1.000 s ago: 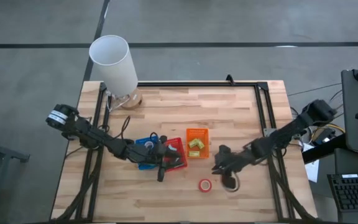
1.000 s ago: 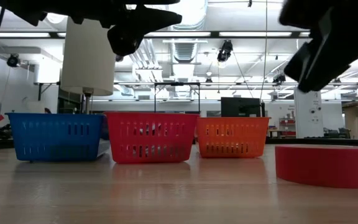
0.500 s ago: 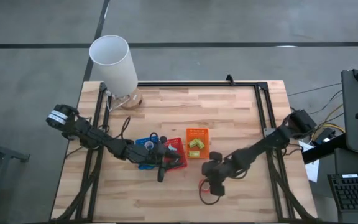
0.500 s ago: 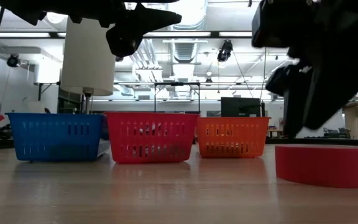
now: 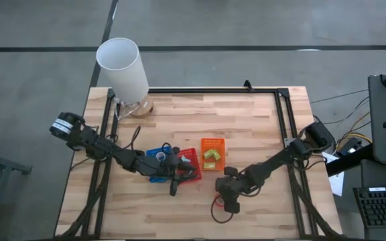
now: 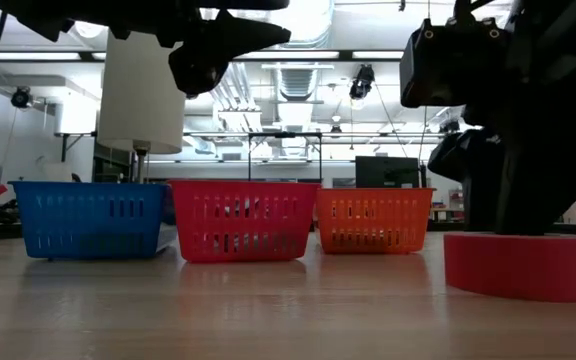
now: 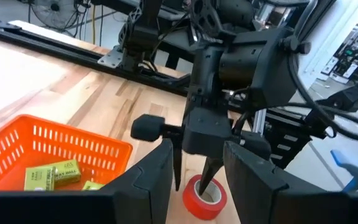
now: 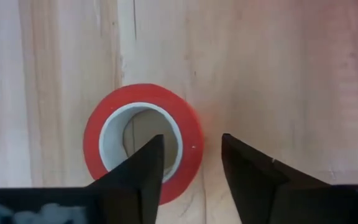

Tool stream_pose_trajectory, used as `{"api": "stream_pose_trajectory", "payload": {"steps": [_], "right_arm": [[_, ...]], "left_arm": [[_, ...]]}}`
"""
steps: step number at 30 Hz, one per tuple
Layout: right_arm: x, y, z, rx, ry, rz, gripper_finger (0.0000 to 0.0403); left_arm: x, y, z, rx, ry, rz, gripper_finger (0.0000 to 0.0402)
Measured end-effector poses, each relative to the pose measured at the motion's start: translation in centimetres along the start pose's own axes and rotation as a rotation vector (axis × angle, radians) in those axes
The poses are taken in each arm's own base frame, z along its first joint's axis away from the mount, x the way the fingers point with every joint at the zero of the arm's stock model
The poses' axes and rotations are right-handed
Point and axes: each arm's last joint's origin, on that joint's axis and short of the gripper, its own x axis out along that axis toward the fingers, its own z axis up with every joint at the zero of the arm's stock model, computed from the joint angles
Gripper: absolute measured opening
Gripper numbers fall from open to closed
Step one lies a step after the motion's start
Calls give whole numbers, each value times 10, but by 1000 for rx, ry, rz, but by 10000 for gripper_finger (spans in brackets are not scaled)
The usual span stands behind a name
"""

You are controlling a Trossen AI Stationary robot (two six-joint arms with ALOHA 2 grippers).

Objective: Pick and place Stapler, Stapler remover, tape
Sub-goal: Put the red tape into the blue bin

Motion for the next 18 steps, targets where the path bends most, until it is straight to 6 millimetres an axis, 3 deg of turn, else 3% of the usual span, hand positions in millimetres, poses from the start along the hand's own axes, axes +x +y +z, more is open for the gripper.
{"api": "stream_pose_trajectory", "payload": {"steps": [10,18], "right_arm": [[-2,0,1,-52,-5,-6,36],[-19,9,16,-109,-72,28,38]], "left_arm": [[0,1,-1,-31,10,11,145],[0,-2,4,-23,-43,-12,145]]}}
